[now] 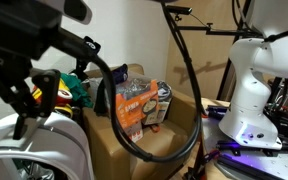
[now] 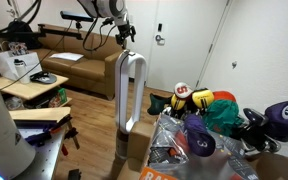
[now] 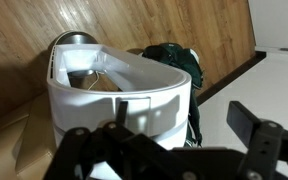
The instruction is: Remove the remote from the fan then place it on the left arm of the couch
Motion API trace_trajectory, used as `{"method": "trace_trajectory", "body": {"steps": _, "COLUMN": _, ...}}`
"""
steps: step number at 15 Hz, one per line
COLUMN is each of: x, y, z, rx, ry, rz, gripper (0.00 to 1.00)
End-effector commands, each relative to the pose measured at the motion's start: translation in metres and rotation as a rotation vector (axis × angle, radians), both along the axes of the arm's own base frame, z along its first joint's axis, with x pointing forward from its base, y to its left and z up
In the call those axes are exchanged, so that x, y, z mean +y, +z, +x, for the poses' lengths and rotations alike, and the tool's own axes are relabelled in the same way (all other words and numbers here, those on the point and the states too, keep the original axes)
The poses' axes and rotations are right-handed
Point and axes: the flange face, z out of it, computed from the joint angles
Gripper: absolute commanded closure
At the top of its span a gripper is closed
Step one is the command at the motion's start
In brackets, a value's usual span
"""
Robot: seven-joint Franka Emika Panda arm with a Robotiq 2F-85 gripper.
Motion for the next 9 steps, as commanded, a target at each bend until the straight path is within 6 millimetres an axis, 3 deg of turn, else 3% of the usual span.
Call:
{"method": "trace_trajectory", "body": {"steps": 1, "x": -0.015, "y": 0.002, "z": -0.007, "rx": 0.000, "ry": -0.033, "rz": 0.040, "gripper": 0.00}}
{"method": "trace_trajectory", "body": {"steps": 9, "x": -0.033, "y": -0.013, "z": -0.003, "rx": 0.012, "ry": -0.054, "rz": 0.101, "gripper": 0.00}}
